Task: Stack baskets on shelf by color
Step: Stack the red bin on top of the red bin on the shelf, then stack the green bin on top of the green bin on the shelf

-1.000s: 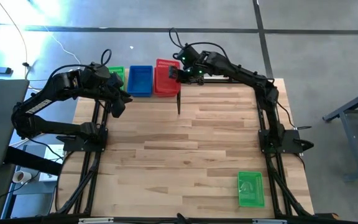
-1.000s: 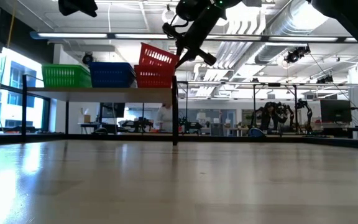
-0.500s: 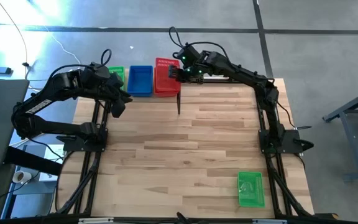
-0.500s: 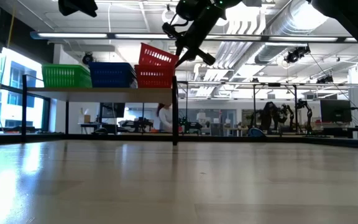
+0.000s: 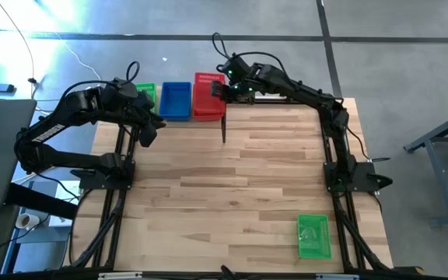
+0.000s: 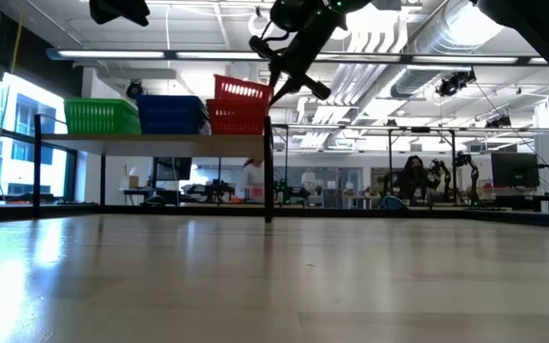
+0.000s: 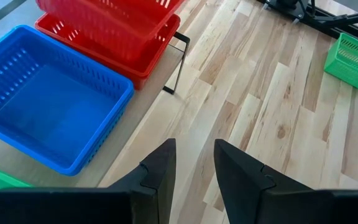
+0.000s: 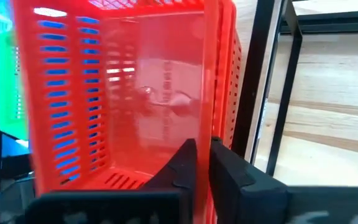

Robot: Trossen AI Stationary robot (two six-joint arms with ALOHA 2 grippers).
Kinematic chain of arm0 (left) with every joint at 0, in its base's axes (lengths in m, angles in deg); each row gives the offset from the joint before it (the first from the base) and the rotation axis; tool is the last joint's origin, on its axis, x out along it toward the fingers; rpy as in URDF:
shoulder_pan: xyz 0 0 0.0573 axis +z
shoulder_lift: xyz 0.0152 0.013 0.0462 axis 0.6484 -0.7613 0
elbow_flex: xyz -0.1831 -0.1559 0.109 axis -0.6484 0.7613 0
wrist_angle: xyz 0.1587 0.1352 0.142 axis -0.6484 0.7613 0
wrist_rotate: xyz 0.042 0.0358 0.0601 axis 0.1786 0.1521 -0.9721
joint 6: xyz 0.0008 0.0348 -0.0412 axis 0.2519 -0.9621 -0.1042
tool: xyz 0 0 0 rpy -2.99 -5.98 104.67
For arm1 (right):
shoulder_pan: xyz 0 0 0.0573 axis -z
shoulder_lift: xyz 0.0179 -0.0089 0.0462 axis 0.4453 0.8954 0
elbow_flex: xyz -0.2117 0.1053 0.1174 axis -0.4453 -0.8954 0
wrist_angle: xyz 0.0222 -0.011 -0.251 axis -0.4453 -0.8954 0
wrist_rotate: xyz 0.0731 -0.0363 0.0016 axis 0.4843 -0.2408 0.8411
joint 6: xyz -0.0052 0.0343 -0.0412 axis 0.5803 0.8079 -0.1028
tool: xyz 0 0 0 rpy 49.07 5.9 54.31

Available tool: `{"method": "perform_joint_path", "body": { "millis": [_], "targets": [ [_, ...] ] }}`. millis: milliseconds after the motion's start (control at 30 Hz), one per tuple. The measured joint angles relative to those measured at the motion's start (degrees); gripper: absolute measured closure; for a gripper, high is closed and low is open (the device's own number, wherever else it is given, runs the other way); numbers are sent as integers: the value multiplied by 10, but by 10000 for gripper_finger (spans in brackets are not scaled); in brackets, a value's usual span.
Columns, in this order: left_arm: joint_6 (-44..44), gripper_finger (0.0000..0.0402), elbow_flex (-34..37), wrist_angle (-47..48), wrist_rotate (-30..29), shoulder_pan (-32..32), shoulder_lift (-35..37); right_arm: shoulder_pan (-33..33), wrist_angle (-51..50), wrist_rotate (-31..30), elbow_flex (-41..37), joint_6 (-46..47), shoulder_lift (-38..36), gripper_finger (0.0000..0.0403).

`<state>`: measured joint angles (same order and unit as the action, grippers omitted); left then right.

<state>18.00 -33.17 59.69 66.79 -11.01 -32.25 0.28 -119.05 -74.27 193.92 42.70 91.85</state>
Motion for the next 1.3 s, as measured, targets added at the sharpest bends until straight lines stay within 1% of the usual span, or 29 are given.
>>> {"method": "perform_joint_path", "body": {
  "millis": [167, 267, 533, 733, 800, 1000, 1100, 1300],
  "targets": [
    [0, 300, 0, 0, 0, 0, 0, 0, 6, 0, 0, -5, 0, 339],
    [0, 300, 0, 0, 0, 0, 0, 0, 5, 0, 0, -15, 0, 323],
    [0, 300, 0, 0, 0, 0, 0, 0, -15, -3, 0, -49, -21, 317],
    [0, 300, 0, 0, 0, 0, 0, -14, -57, -5, 0, -106, -43, 317],
    [1, 300, 0, 0, 0, 0, 0, -26, -82, -9, 0, -120, -51, 317],
    [31, 300, 0, 4, 0, 0, 0, -73, -167, -47, 0, -160, -68, 317],
    [35, 300, 0, 25, 0, 0, 0, -104, -211, -73, 0, -178, -68, 317],
    [46, 300, 0, 66, -36, 0, 0, -169, -287, -137, 0, -164, -68, 317]
  ]
}}
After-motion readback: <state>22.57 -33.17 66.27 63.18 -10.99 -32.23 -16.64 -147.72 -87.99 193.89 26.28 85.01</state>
